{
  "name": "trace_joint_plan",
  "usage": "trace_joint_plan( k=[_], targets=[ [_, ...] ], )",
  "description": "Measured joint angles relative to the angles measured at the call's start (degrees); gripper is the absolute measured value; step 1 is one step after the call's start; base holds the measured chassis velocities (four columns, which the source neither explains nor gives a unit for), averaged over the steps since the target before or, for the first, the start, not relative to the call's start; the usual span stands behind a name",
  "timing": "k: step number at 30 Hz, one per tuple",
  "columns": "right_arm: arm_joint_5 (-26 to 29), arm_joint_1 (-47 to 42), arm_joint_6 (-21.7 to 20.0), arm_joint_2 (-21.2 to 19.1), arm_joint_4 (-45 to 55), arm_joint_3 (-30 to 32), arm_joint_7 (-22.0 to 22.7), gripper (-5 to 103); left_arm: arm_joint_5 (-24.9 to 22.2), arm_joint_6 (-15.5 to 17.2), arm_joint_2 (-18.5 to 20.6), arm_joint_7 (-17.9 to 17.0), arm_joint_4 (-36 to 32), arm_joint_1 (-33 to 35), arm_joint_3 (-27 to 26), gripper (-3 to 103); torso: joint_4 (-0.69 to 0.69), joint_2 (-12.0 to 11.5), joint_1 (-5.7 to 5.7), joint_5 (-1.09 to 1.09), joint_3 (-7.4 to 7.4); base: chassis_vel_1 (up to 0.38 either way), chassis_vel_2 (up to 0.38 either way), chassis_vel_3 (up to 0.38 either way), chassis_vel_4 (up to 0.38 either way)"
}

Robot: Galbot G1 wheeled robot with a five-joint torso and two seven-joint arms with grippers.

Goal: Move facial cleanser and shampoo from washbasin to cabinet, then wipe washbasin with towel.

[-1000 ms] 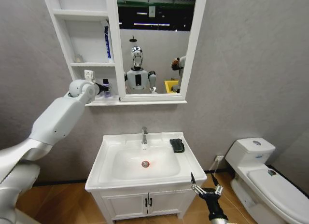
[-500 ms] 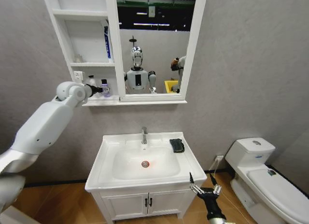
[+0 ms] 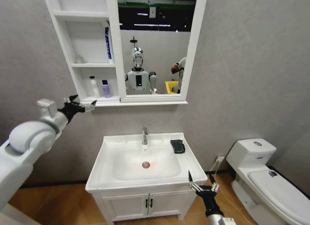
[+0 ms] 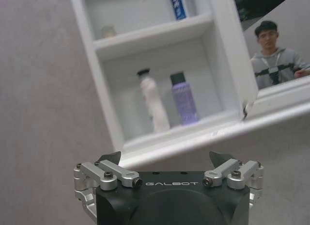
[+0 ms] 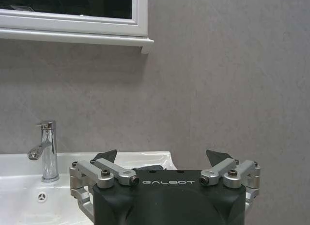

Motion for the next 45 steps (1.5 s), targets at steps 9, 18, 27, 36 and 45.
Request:
trace_joint_plan(
  k=[9, 18, 27, 36, 45],
  targets=[
    [6.0, 6.3, -6.3, -2.7, -1.0, 0.2, -1.3, 100, 13.8, -2.8, -29.2, 7.1, -14.0, 30.5, -15.2, 100, 0.03, 0.0, -0.02, 0.03, 0.0, 0.0, 0.0, 0.0, 0.0],
    [6.5, 9.1, -11.7, -3.0, 1.1, 1.1, -1.2, 100, 25.6, -9.2, -44.3, 12.0, -18.8, 39.2, -8.0, 100, -0.02, 0.0, 0.0, 0.01, 0.01, 0.0, 0.0, 0.0, 0.0],
    [7.6, 10.2, -11.5, -3.5, 1.7, 0.7, 0.5, 100, 27.2, -9.6, -43.2, 12.3, -18.7, 39.5, -6.7, 100, 0.02, 0.0, 0.0, 0.0, 0.01, 0.0, 0.0, 0.0, 0.0],
    [13.4, 14.7, -12.2, -5.2, -2.4, 0.9, 2.3, 100, 26.9, -9.5, -42.9, 12.2, -18.5, 39.2, -6.7, 100, 0.03, 0.0, 0.0, -0.01, 0.01, 0.0, 0.0, 0.0, 0.0],
    [14.1, 17.1, -14.2, -6.3, -6.2, -0.2, 1.9, 100, 26.7, -9.4, -42.7, 12.1, -18.4, 39.0, -6.6, 100, 0.03, 0.0, 0.0, -0.01, 0.01, -0.008, 0.005, 0.006, -0.012]
  ],
)
